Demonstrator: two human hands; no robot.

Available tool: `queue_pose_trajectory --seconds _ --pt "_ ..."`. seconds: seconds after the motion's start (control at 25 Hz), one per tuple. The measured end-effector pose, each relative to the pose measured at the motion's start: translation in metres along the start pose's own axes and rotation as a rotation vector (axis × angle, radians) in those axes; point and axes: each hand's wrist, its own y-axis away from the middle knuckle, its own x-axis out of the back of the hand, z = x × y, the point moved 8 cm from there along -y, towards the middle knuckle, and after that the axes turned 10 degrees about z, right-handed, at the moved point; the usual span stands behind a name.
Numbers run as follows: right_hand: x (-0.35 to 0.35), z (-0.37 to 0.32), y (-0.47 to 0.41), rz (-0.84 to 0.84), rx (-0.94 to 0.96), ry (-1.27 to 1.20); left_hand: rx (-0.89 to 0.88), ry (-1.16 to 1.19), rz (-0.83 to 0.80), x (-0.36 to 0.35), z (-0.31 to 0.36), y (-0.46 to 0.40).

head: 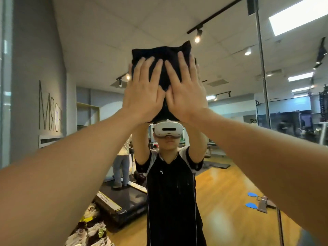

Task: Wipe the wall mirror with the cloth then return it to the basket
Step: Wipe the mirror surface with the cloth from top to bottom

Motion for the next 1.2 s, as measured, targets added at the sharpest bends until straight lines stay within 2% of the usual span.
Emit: queue_pose_trajectory --seconds 0.12,0.28,0.48,0.64,0.96,1.2 --pt "-0.015 -0.049 0.005 -0.002 0.072 -0.049 0.046 0.030 0.051 0.012 -0.043 0.033" --pt "-0.035 -0.098 0.008 -0.027 0.116 -0.058 0.079 -0.020 0.042 0.030 -0.087 0.062" --pt "-0.041 -0.103 0.005 -0.012 0.147 -0.068 0.082 -0.075 -0.001 0.029 -0.088 0.057" --pt "-0.018 -0.043 0.002 0.027 0.123 -0.051 0.084 -0.057 -0.007 0.010 -0.032 0.025" --pt "0.055 0.166 0.044 -0.020 -0.031 0.107 -0.055 0.000 -0.041 -0.052 0.176 -0.035" --pt "0.068 0.199 0.078 -0.049 -0.047 0.126 -0.098 0.029 -0.001 -0.068 0.215 -0.019"
